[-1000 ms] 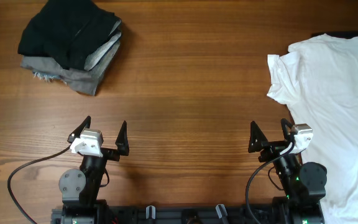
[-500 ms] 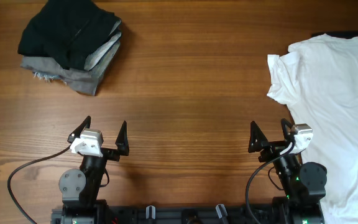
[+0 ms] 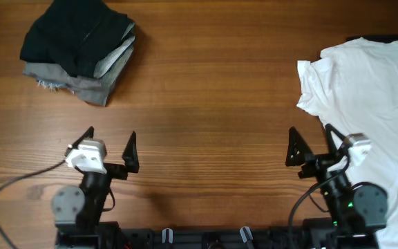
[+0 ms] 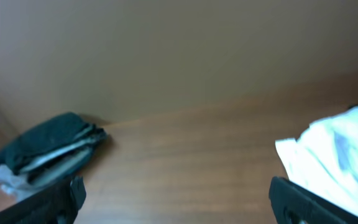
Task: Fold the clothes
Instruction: 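Reach the right gripper to the white T-shirt and grasp its edge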
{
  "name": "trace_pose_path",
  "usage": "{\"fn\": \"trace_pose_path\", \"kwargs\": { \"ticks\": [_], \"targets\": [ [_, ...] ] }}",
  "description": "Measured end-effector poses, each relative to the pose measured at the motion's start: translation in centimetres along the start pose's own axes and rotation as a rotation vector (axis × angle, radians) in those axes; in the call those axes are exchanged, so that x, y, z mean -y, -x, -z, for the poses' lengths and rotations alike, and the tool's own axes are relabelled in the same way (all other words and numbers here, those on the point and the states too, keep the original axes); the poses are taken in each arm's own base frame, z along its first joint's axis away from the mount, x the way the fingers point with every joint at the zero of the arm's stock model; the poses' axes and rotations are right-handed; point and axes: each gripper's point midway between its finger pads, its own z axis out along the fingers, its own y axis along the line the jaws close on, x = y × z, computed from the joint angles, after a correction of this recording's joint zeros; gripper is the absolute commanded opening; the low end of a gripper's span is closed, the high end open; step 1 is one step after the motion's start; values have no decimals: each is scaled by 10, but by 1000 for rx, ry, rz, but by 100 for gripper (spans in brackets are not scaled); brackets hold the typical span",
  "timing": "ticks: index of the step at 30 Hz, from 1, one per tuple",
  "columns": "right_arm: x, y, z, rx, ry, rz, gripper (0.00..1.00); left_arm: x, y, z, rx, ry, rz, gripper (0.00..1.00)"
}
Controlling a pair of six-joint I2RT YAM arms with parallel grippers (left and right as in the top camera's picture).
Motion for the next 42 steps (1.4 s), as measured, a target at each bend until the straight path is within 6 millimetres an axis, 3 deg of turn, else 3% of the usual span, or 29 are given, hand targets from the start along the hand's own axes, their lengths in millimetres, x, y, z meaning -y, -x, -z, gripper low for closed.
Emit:
{"fn": "trace_pose_path", "kwargs": {
  "ticks": [3, 6, 10, 12, 13, 14, 16, 17, 20, 22, 24, 26, 28, 29, 30, 31, 35, 38, 40, 41, 42],
  "targets": [
    [-3, 6, -12, -218, -56, -43, 100, -2, 21, -3, -182, 39, 29, 100],
    [6, -8, -39, -580, -166, -106, 100, -5, 37, -22, -420, 71, 66, 100],
    [19, -2, -83, -859, -228, -84, 100, -9, 48, -47, -674, 103, 103, 100],
    [29, -2, -123, -897, -214, -37, 100, -12, 46, -64, -765, 111, 116, 100],
    [36, -10, -139, -912, -215, -32, 97, -14, 40, -68, -794, 114, 121, 100],
    [43, -15, -147, -914, -236, -40, 87, -15, 32, -72, -824, 115, 126, 100],
    [79, -30, -161, -925, -382, -91, 81, -11, 26, -72, -854, 96, 141, 100],
    [109, -41, -168, -923, -495, -135, 80, -10, 26, -72, -855, 90, 143, 100],
    [162, -77, -173, -974, -663, -207, 75, -9, 26, -73, -853, 84, 146, 100],
    [178, -103, -178, -1019, -706, -225, 70, -9, 27, -73, -852, 83, 146, 100],
    [191, -128, -182, -1056, -741, -230, 72, -9, 27, -73, -852, 82, 146, 100],
    [202, -147, -182, -1083, -783, -234, 78, -9, 27, -73, -852, 80, 147, 100],
    [207, -155, -184, -1086, -799, -230, 74, -8, 27, -73, -851, 80, 147, 100],
    [211, -156, -190, -1063, -802, -229, 64, -8, 27, -73, -852, 80, 147, 100],
    [212, -155, -193, -1049, -801, -228, 41, -8, 27, -73, -851, 80, 147, 100],
    [213, -153, -196, -1033, -799, -225, 8, -8, 27, -73, -851, 80, 147, 100],
    [215, -151, -200, -1024, -785, -207, 4, -8, 27, -73, -851, 80, 147, 100],
    [228, -146, -190, -1039, -789, -198, 4, -8, 28, -73, -851, 80, 147, 100],
    [231, -131, -187, -1016, -765, -215, 4, -8, 28, -73, -850, 80, 147, 100],
    [228, -107, -187, -962, -728, -236, 4, -8, 28, -73, -849, 80, 147, 100],
    [222, -99, -188, -947, -693, -245, 4, -8, 28, -74, -847, 79, 146, 100]
  ]
}}
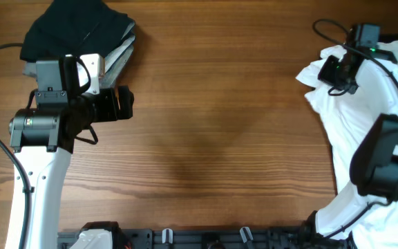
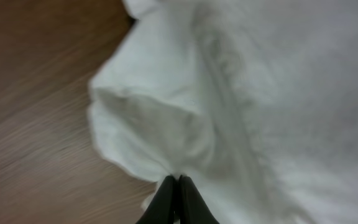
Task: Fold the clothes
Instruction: 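Reach the right gripper to the white T-shirt and grasp its edge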
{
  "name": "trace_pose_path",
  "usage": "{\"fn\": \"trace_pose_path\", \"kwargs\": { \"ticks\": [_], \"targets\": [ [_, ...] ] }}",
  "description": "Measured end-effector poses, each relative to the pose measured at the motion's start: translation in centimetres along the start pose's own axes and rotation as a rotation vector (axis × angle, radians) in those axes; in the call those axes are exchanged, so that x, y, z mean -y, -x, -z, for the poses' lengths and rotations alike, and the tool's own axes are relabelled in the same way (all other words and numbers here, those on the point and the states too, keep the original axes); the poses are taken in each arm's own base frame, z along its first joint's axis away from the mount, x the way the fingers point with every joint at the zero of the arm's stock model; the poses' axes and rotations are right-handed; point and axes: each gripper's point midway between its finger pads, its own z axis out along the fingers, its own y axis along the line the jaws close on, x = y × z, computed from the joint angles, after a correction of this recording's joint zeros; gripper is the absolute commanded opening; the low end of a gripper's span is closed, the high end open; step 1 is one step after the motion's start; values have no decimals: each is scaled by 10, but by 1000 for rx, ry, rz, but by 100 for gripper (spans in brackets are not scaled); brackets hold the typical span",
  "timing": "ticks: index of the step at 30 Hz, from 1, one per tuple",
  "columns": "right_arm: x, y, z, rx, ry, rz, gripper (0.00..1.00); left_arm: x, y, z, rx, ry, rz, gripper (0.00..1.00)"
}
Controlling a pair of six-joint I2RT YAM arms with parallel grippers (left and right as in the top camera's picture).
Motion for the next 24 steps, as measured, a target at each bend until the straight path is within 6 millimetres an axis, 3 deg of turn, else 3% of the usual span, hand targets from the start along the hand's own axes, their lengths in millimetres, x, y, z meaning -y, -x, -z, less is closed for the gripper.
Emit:
{"fn": "trace_pose_path", "kwargs": {
  "ticks": [1, 2, 3, 4, 5, 9, 12, 15, 16, 18, 20, 22, 24],
  "targets": [
    [-9, 0, 9, 0, 53, 14, 7, 0, 0, 0, 1, 0, 0, 100],
    [-16, -2, 11, -6, 83, 30, 23, 0, 0, 0, 1, 0, 0, 100],
    [-24, -5, 11, -17, 105, 48, 71, 0, 0, 0, 2, 0, 0, 100],
    [-31, -9, 11, -26, 123, 67, 85, 0, 0, 0, 2, 0, 0, 100],
    [-37, -11, 11, -30, 138, 84, 89, 0, 1, 0, 2, 0, 0, 100],
    [-51, -19, 8, -47, 149, 137, 87, 0, 2, 0, 8, -1, -1, 100],
    [-45, -34, -17, -111, 120, 138, 76, 0, 4, 0, 16, -2, -3, 100],
    [-37, -59, -46, -202, 92, 139, 31, 1, 7, 0, 28, -3, -5, 100],
    [-35, -61, -50, -209, 87, 143, 28, 1, 7, 0, 30, -3, -5, 100],
    [-36, -59, -52, -200, 91, 150, 32, 1, 7, 0, 30, -3, -5, 100],
    [-42, -62, -51, -208, 132, 223, 48, 1, 5, 0, 22, -2, -4, 100],
    [-50, -75, -44, -266, 205, 299, 56, 1, 5, 0, 21, -2, -4, 100],
    [-56, -81, -35, -302, 247, 342, 58, 1, 5, 0, 22, -2, -4, 100]
  ]
}}
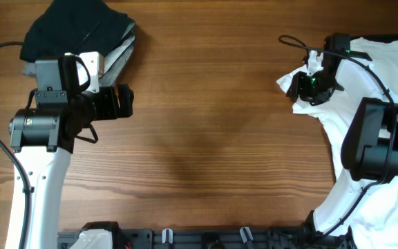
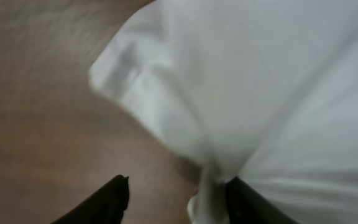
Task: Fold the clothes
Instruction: 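Reach the right gripper to the white T-shirt and grasp its edge, then lift the T-shirt with the right gripper and drag it leftward across the table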
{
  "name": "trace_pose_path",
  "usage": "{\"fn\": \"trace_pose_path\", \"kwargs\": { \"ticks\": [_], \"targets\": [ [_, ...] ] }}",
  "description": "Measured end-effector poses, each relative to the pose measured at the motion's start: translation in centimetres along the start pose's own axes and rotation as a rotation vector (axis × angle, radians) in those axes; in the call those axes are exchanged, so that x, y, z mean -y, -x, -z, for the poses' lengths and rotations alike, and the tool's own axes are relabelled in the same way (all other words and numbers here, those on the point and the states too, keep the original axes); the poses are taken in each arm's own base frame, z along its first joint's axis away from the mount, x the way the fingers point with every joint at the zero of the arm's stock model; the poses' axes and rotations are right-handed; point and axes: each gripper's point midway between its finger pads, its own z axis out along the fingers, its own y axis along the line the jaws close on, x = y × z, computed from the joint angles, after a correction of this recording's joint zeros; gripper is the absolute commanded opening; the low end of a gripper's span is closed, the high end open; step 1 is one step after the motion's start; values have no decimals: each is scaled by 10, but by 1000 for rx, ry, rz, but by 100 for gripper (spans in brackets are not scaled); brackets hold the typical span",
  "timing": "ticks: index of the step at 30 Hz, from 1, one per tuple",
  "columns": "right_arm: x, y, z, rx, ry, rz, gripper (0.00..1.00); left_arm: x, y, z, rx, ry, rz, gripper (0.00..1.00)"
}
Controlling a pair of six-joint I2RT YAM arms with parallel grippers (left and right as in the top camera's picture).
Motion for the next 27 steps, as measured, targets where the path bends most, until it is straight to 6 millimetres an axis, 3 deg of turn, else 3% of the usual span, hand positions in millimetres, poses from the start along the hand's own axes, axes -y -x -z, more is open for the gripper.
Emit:
{"fn": "trace_pose_path", "kwargs": {
  "ticks": [1, 4, 6, 10, 14, 20, 22, 26, 27],
  "targets": [
    [-7, -2, 4, -9, 22, 28, 66, 0, 0, 0, 0, 0, 0, 100],
    [-27, -1, 11, 3, 28, 87, 73, 0, 0, 0, 0, 0, 0, 100],
    [-33, 10, 12, 54, -27, 105, 78, 0, 0, 0, -1, 0, 0, 100],
    [-19, 32, 12, 156, -222, 28, 77, 0, 0, 0, -2, 0, 0, 100],
    [-6, 27, -21, 109, -284, -29, 59, 0, -1, 0, -2, 0, 0, 100],
    [-4, 29, -22, 121, -305, -51, 9, 0, -1, 0, -3, 0, 0, 100],
    [-2, 29, -21, 125, -311, -74, 4, 0, -1, 0, -3, 0, 0, 100],
    [2, 26, -16, 115, -300, -106, 4, 0, -1, 0, -3, 0, 0, 100],
    [5, 24, -6, 120, -294, -121, 4, 0, -1, 0, -3, 0, 0, 100]
  ]
}}
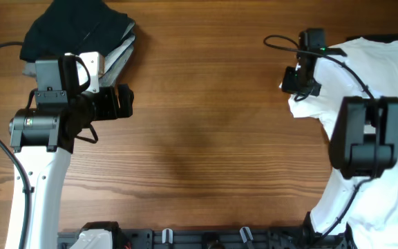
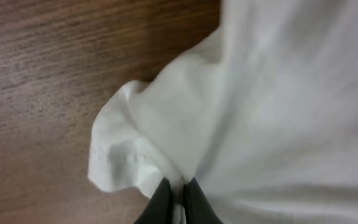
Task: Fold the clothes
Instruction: 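Lift the T-shirt with the right gripper and drag it leftward across the table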
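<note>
A white T-shirt (image 1: 382, 76) lies crumpled along the table's right side, reaching the front edge. My right gripper (image 1: 300, 77) is at its upper left corner, shut on a fold of the white cloth (image 2: 179, 186); a sleeve flap (image 2: 126, 152) sticks out left of the dark fingers (image 2: 161, 202). A stack of folded dark and grey clothes (image 1: 81, 48) sits at the back left. My left gripper (image 1: 119, 104) hovers just in front of that stack; whether it is open does not show.
The wooden table (image 1: 206, 138) spreads between the two arms. The right arm's cable (image 1: 282, 40) loops over the table behind the shirt. The arm bases stand along the front edge (image 1: 206, 238).
My right gripper has shifted a little left and back with the shirt's corner, and its jaws now pinch the cloth tightly. The left arm has not moved.
Both arms rested at the front edge with open jaws. Then the left arm stood by the folded stack and the right gripper was down on the shirt's upper left corner. After that the corner was drawn leftward, and now it is further left still.
</note>
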{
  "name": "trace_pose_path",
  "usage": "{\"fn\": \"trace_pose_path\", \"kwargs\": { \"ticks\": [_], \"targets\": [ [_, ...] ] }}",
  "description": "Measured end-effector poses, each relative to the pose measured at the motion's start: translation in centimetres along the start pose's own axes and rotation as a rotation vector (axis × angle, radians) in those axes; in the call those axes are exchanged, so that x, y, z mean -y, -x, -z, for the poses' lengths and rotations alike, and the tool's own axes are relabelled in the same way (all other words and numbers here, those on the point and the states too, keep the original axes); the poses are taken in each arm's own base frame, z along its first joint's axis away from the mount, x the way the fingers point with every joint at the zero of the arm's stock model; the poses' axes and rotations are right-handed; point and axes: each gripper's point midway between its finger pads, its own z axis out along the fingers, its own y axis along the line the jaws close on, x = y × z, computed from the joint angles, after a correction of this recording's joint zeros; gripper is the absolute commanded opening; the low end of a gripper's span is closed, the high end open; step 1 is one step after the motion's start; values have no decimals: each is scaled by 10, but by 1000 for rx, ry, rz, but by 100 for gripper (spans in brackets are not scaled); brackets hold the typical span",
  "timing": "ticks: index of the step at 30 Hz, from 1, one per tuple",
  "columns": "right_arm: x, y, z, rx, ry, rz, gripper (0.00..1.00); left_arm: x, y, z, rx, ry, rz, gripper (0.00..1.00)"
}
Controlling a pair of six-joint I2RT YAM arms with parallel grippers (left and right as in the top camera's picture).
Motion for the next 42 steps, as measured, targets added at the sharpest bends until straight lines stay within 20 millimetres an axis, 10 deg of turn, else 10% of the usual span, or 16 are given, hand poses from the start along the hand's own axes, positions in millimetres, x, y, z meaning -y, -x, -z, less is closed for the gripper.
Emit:
{"fn": "trace_pose_path", "kwargs": {
  "ticks": [7, 14, 19, 21, 24, 27, 31, 33, 38, 42],
  "targets": [
    [65, 47, 140, 333, 49, -162, 4, 0, 0, 0, 0, 0, 0, 100],
    [69, 48, 146, 348, 46, -133, 4, 0, 0, 0, 0, 0, 0, 100],
    [27, 45, 207, 318, 201, -28, 4, 4, 14, 17, 43, -4, -8, 100],
    [-41, 41, 271, 414, 311, 131, 6, 12, 39, 48, 151, -13, -26, 100],
    [-188, -39, 328, 428, 557, 495, 15, 15, 64, 119, 370, 33, -51, 100],
    [-293, -146, 334, 325, 712, 807, 46, 3, 63, 160, 488, 130, -40, 100],
    [-366, -300, 297, 107, 744, 1148, 64, -15, 57, 192, 576, 249, -10, 100],
    [-363, -313, 288, 108, 679, 1185, 64, -19, 55, 200, 602, 275, -1, 100],
    [-320, -205, 301, 276, 535, 888, 65, -6, 63, 176, 539, 187, -27, 100],
    [-205, -94, 347, 426, 457, 438, 66, 18, 60, 94, 265, 17, -63, 96]
  ]
}}
